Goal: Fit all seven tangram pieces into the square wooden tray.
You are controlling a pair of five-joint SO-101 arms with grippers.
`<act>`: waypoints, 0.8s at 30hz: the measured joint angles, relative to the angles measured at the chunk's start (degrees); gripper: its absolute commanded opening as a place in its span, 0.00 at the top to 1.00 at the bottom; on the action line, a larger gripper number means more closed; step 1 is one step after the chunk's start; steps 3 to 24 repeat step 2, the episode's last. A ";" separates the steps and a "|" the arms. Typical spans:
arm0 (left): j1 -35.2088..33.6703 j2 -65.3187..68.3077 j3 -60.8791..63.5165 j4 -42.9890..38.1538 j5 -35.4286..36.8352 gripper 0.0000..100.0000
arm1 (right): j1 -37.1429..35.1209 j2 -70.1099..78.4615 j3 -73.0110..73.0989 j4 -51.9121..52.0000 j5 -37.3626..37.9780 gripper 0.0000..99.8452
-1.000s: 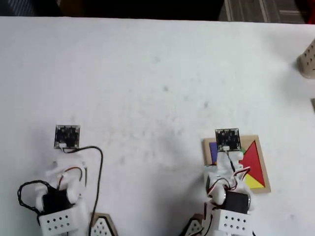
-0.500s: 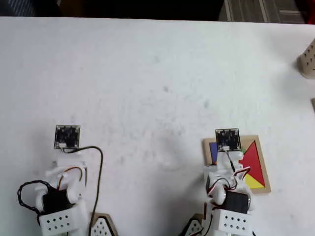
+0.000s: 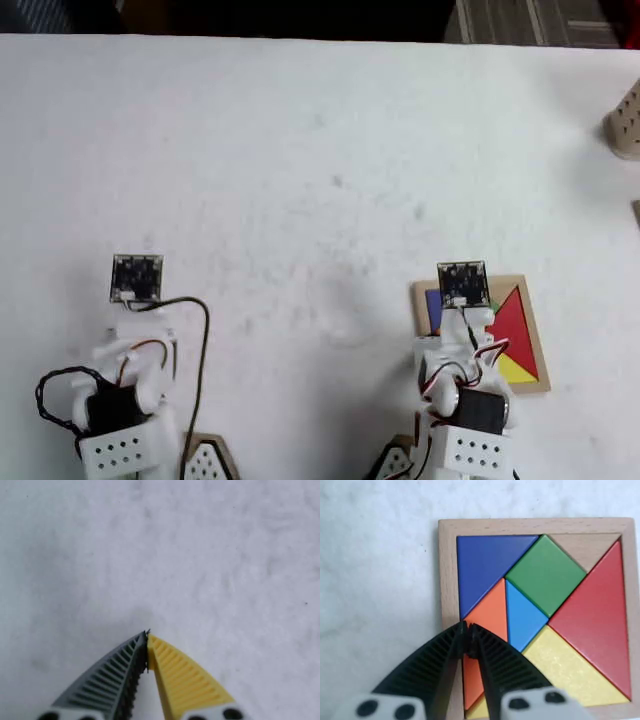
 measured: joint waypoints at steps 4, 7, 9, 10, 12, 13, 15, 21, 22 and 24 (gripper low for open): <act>0.00 0.00 0.00 0.00 0.00 0.98 | 0.00 0.00 0.00 0.00 0.00 0.98; 0.00 0.00 0.00 0.00 0.00 0.98 | 0.00 0.00 0.00 0.00 0.00 0.98; 0.00 0.00 0.00 0.00 0.00 0.98 | 0.00 0.00 0.00 0.00 0.00 0.98; 0.00 0.00 0.00 0.00 0.00 0.98 | 0.00 0.00 0.00 0.00 0.00 0.98; 0.00 0.00 0.00 0.00 0.00 0.98 | 0.00 0.00 0.00 0.00 0.00 0.98; 0.00 0.00 0.00 0.00 0.00 0.98 | 0.00 0.00 0.00 0.00 0.00 0.98; 0.00 0.00 0.00 0.00 0.00 0.98 | 0.00 0.00 0.00 0.00 0.00 0.98; 0.00 0.00 0.00 0.00 0.00 0.98 | 0.00 0.00 0.00 0.00 0.00 0.98; 0.00 0.00 0.00 0.00 0.00 0.98 | 0.00 0.00 0.00 0.00 0.00 0.98; 0.00 0.00 0.00 0.00 0.00 0.98 | 0.00 0.00 0.00 0.00 0.00 0.98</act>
